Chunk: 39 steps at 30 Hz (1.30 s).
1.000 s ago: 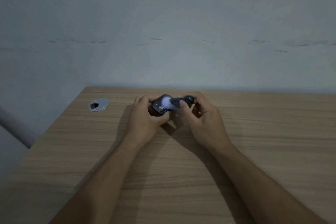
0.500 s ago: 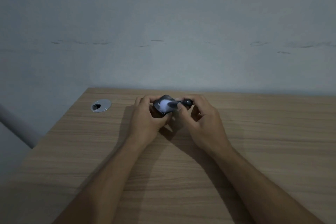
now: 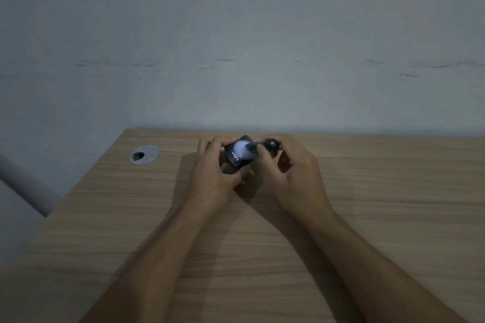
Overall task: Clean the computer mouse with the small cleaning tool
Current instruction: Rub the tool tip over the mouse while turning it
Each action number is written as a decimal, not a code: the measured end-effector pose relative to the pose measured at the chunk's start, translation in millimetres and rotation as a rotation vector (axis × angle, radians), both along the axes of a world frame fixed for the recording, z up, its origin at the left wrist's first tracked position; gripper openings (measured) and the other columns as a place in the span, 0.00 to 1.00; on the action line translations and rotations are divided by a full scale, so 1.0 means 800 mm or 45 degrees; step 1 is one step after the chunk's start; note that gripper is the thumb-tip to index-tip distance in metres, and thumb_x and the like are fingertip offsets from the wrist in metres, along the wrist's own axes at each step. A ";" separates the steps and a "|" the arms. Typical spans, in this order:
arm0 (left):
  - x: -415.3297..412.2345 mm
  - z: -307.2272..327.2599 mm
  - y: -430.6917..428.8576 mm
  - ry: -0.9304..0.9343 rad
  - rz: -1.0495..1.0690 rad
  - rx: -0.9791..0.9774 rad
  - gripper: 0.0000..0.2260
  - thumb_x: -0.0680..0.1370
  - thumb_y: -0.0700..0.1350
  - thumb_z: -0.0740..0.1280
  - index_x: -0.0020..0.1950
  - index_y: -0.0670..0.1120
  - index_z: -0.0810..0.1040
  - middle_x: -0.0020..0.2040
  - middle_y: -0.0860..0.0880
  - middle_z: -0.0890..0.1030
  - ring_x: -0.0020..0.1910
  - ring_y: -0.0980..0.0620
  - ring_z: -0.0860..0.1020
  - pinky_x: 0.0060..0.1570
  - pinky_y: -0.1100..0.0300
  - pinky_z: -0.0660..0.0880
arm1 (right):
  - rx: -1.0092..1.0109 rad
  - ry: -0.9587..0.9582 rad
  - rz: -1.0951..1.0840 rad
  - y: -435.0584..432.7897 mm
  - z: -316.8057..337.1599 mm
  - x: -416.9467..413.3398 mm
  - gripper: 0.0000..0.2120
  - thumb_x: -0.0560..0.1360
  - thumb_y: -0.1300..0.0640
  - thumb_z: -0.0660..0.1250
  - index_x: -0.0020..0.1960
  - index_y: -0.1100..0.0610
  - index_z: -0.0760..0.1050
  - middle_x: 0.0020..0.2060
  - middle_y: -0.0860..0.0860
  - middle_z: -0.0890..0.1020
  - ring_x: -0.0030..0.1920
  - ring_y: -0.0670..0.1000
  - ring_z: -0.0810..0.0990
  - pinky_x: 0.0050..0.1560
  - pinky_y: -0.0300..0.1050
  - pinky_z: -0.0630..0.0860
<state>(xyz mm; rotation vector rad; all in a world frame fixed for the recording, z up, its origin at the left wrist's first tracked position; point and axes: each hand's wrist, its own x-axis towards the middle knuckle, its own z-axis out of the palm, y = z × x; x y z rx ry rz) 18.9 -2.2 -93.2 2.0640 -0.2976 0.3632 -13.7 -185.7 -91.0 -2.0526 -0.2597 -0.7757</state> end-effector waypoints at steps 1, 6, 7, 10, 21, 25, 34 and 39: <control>0.000 -0.001 0.001 -0.017 -0.018 -0.054 0.27 0.68 0.50 0.82 0.66 0.51 0.81 0.64 0.54 0.75 0.57 0.52 0.84 0.61 0.58 0.81 | 0.071 0.002 -0.088 -0.005 -0.001 0.005 0.06 0.83 0.56 0.74 0.60 0.52 0.86 0.49 0.46 0.85 0.41 0.36 0.78 0.44 0.27 0.70; 0.006 -0.008 0.002 0.017 -0.116 -0.142 0.28 0.72 0.42 0.82 0.70 0.56 0.80 0.67 0.53 0.82 0.65 0.51 0.84 0.68 0.45 0.81 | 0.188 0.101 0.003 -0.018 -0.002 0.004 0.04 0.84 0.54 0.74 0.58 0.48 0.85 0.48 0.45 0.87 0.42 0.44 0.82 0.44 0.36 0.75; 0.007 -0.008 0.002 0.039 -0.142 -0.183 0.28 0.73 0.39 0.82 0.70 0.54 0.80 0.67 0.52 0.83 0.65 0.51 0.84 0.68 0.46 0.81 | 0.190 0.117 0.034 -0.019 -0.002 0.003 0.03 0.84 0.53 0.74 0.57 0.49 0.85 0.47 0.46 0.87 0.40 0.43 0.80 0.43 0.35 0.74; 0.007 -0.006 0.001 0.081 -0.165 -0.265 0.28 0.73 0.34 0.82 0.70 0.51 0.81 0.66 0.52 0.86 0.65 0.55 0.85 0.67 0.59 0.80 | 0.207 0.137 -0.078 -0.026 -0.009 0.012 0.03 0.84 0.54 0.73 0.56 0.49 0.85 0.46 0.45 0.87 0.40 0.41 0.79 0.44 0.34 0.72; 0.007 -0.007 0.001 0.142 -0.142 -0.330 0.30 0.73 0.33 0.82 0.69 0.57 0.81 0.65 0.54 0.87 0.64 0.56 0.85 0.64 0.61 0.81 | 0.184 0.173 -0.070 -0.028 -0.006 0.008 0.04 0.83 0.51 0.73 0.55 0.49 0.86 0.45 0.46 0.87 0.40 0.42 0.80 0.43 0.33 0.73; 0.011 -0.009 0.001 0.146 -0.152 -0.340 0.29 0.72 0.33 0.82 0.68 0.56 0.81 0.65 0.52 0.87 0.63 0.55 0.86 0.62 0.63 0.81 | 0.202 0.164 -0.071 -0.027 -0.006 0.008 0.06 0.84 0.50 0.74 0.59 0.45 0.87 0.48 0.44 0.87 0.39 0.44 0.80 0.42 0.36 0.74; 0.002 -0.002 -0.003 -0.005 -0.055 -0.103 0.28 0.71 0.41 0.84 0.69 0.50 0.81 0.65 0.52 0.83 0.64 0.54 0.84 0.66 0.53 0.81 | 0.145 0.075 -0.172 -0.016 -0.004 0.010 0.06 0.83 0.54 0.75 0.59 0.47 0.87 0.49 0.43 0.85 0.43 0.38 0.80 0.45 0.29 0.70; -0.006 0.007 -0.009 -0.033 0.065 0.149 0.24 0.79 0.40 0.76 0.74 0.53 0.77 0.69 0.57 0.78 0.64 0.58 0.78 0.48 0.71 0.73 | -0.062 0.002 0.215 0.000 0.004 -0.013 0.08 0.83 0.57 0.74 0.61 0.52 0.86 0.49 0.46 0.83 0.41 0.41 0.77 0.43 0.31 0.70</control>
